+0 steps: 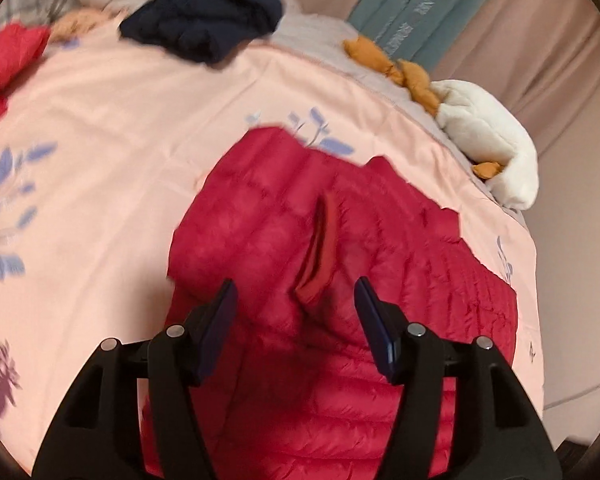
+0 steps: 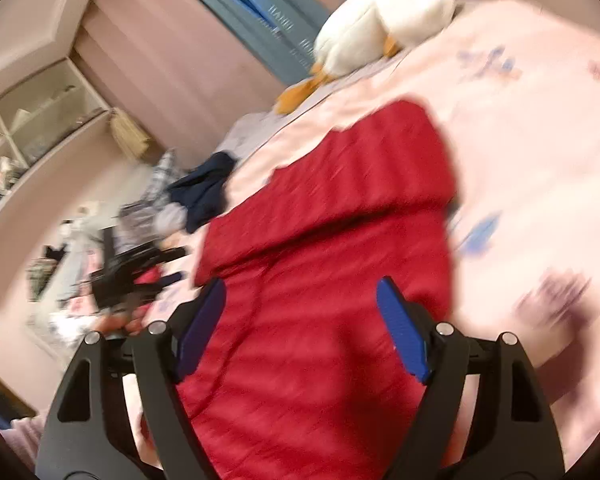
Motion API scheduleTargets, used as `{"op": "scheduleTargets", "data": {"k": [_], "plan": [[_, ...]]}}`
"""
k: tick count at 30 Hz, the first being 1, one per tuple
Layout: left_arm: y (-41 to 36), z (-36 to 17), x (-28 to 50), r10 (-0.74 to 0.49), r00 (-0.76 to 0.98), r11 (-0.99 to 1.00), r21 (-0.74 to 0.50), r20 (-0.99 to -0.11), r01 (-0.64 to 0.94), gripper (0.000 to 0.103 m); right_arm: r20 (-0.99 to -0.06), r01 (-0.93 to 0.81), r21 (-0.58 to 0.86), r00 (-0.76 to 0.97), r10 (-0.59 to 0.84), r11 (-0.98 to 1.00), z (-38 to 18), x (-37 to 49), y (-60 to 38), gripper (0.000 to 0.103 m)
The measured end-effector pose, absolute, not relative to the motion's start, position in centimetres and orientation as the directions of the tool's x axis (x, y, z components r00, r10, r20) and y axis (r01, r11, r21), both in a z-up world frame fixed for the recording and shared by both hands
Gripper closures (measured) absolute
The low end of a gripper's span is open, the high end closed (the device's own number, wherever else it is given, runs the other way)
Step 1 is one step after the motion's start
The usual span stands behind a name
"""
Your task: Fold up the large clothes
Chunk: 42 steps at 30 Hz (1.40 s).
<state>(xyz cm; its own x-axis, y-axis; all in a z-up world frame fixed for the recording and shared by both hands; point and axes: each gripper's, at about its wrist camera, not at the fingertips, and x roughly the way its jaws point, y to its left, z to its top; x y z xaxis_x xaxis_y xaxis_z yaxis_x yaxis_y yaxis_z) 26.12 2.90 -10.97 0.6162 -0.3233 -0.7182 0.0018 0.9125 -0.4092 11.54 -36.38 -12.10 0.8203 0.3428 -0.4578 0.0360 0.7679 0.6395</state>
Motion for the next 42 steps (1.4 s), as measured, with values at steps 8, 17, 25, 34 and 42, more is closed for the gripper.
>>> {"op": "scheduleTargets", "data": {"k": [8,17,25,34,42], "plan": [[-4.8,-8.6,27.3,-0.344,0.629,0.939,-0.262,-0.697,0.223,0.043,-0.575,0.165,0.401,0.811,0.108,0.901,-9.4,19.2,-39.5,0.029],[-7.5,-13.8,29.4,-0.261,0.538,0.957,-0.144,-0.802,0.25,0.054,-0.662,0.212,0.183,0.748,-0.039,0.96,-10.4,28.1,-38.6,0.055],[-6.4,-15.2,29.3,-0.273,0.513,0.95,-0.146,-0.814,0.275,0.054,-0.81,0.328,0.13,0.579,-0.09,0.936,-16.9,33.4,-40.3,0.044],[-6.7,-15.2,29.3,-0.254,0.514,0.956,-0.131,-0.82,0.263,0.054,-0.759,0.321,0.109,0.638,-0.129,0.941,-14.1,31.3,-38.5,0.043],[-6.7,-15.2,29.2,-0.25,0.514,0.959,-0.138,-0.82,0.246,0.054,-0.7,0.065,0.114,0.713,0.033,0.991,-11.3,28.0,-31.2,0.043]]}}
